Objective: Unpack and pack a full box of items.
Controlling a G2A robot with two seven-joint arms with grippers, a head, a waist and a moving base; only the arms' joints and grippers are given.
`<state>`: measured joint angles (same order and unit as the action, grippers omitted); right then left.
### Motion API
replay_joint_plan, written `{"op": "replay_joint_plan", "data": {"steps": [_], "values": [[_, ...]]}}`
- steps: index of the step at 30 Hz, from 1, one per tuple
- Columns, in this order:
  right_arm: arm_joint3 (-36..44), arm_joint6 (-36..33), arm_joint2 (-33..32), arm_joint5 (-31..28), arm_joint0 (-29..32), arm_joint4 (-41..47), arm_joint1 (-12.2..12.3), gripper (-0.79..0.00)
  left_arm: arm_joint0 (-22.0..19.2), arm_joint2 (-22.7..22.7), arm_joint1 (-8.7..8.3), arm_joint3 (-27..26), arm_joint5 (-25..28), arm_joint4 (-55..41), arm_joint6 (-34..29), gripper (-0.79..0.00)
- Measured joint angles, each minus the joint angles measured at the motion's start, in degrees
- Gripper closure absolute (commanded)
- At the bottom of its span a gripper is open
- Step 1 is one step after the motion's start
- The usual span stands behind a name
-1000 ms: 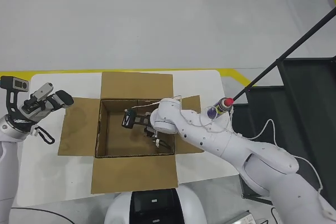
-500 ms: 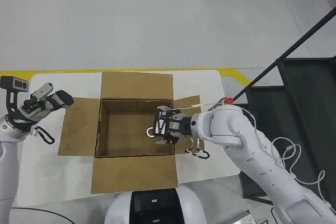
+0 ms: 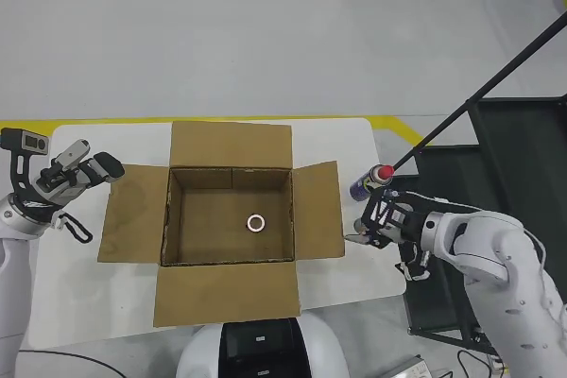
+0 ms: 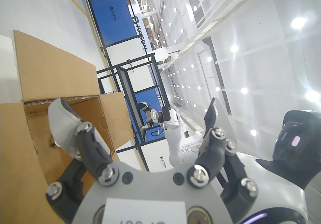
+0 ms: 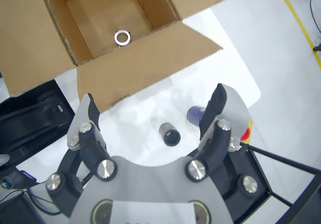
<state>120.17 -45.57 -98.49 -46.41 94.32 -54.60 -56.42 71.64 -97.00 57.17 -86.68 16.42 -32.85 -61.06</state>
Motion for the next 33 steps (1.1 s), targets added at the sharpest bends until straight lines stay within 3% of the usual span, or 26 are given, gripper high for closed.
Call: {"op": "replay_joint_plan", "data": {"steps": [6,18,33], "values": [[-3.6,-4.3,-0.5,1.8,1.7,-0.1,0.5,-0.785,0.0,0.0,0.00,0.0,0.0,0.0,0.0,-0.785],[-16.7,-17.1,10.6,8.2,-8.5,-2.4,0.9,-0.785,0.0,0.0,0.00,0.0,0.0,0.0,0.0,-0.785],[-30.3,-15.3,20.6,12.7,-18.1,-8.0,0.2,-0.785,0.0,0.0,0.00,0.0,0.0,0.0,0.0,-0.785]]}}
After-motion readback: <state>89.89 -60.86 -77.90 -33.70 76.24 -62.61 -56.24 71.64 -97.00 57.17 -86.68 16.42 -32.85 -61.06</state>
